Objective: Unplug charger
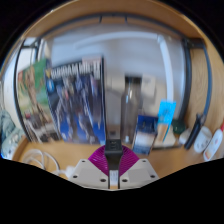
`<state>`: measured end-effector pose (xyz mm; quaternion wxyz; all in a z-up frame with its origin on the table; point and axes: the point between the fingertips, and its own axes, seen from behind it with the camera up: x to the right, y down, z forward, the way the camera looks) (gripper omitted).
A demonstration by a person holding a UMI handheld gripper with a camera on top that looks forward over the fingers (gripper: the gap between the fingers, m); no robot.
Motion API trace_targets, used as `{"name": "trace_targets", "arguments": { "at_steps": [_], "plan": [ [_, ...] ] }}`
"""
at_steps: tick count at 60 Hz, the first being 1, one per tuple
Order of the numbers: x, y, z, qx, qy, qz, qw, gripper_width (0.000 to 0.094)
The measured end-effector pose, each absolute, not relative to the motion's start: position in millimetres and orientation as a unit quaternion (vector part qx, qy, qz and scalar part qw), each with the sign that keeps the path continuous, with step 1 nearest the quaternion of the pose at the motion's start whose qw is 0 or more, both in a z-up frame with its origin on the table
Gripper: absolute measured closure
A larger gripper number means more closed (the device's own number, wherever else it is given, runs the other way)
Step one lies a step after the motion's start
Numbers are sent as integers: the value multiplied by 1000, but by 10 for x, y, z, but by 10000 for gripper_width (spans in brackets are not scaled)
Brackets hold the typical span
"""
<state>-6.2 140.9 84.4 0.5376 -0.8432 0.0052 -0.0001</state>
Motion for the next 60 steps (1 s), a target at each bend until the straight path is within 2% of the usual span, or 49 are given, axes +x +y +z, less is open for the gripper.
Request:
{"name": "trace_targets", "arguments": {
  "at_steps": [3, 9, 13, 16, 19, 22, 33, 38, 46, 50, 56, 60],
  "plan": [
    [-70, 1468, 1476, -813, 2, 4, 583, 834],
    [-52, 1377, 2528, -773, -47, 4, 633, 835],
    [162, 1268, 2821, -766, -72, -24, 639, 835],
    [417, 1192, 2903, -769, -75, -40, 634, 835],
    [789, 1143, 2810, -779, -80, -78, 617, 836],
    [1144, 1120, 2571, -795, -82, -110, 591, 836],
    [1887, 881, 956, -901, -58, -90, 420, 837],
    [2000, 793, 492, -925, -42, -70, 372, 838],
    [2074, 723, 122, -944, -16, -38, 328, 819],
    [2053, 680, -2, -954, -15, -23, 299, 755],
    [2089, 806, -15, -952, -16, -24, 304, 657],
    [2111, 855, -8, -951, -14, -29, 307, 643]
  ]
}}
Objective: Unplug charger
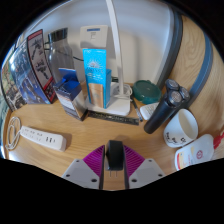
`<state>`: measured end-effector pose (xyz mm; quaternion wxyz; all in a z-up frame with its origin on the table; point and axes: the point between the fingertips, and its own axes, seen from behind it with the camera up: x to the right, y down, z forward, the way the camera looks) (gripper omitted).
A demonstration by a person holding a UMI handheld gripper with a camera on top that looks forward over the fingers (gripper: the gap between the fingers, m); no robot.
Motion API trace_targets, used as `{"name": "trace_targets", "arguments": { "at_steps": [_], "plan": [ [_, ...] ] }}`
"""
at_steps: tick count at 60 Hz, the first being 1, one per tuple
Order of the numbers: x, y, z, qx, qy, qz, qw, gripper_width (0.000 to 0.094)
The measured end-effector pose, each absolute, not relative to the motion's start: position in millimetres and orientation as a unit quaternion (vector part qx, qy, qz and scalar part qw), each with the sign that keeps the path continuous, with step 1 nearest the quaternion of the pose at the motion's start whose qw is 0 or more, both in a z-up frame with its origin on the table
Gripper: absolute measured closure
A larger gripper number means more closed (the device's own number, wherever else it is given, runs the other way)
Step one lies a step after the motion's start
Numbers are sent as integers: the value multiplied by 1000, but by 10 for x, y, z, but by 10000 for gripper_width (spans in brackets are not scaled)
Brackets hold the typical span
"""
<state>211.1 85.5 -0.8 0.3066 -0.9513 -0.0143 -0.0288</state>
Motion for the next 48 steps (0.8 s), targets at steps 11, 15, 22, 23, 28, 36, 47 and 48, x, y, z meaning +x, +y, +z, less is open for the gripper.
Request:
{"name": "trace_targets", "arguments": {
  "at_steps": [11, 15, 22, 23, 28, 36, 47, 48],
  "plan": [
    [2082, 865, 94, -946, -10, -33, 324, 447],
    [2016, 846, 319, -938, -13, -36, 344, 221],
    [1778, 834, 1057, -909, -8, -35, 416, 89],
    [1723, 821, 1170, -904, -8, -33, 426, 84],
    [1384, 717, 1685, -885, -16, -14, 466, 77],
    [833, 433, 2229, -859, -22, 2, 511, 74],
    [216, -42, 2343, -846, -25, 6, 532, 76],
    [157, -85, 2329, -846, -26, 8, 533, 74]
  ]
}}
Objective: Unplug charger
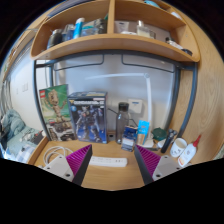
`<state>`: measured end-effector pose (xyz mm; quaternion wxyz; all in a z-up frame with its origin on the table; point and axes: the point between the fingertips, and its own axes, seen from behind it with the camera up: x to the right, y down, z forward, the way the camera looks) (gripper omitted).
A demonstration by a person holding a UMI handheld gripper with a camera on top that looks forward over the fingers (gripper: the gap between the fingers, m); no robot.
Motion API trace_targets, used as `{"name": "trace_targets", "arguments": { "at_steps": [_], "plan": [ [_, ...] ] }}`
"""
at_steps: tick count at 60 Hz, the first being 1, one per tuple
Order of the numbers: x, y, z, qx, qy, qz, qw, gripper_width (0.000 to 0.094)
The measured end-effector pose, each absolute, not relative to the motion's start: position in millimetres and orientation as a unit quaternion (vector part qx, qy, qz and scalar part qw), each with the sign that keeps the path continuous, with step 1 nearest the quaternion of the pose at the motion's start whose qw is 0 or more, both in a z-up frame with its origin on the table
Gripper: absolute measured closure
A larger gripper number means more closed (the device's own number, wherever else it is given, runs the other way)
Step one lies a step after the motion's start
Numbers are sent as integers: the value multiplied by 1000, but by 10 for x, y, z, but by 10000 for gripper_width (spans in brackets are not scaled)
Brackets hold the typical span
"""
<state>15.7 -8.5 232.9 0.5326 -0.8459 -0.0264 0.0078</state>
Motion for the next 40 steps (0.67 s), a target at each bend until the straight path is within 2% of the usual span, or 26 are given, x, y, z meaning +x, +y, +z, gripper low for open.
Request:
{"name": "trace_targets", "arguments": {
  "at_steps": [15, 40],
  "plan": [
    [-338, -498, 2282, -845, -24, 23, 534, 76],
    [-519, -779, 2234, -845, -6, 27, 534, 77]
  ]
}}
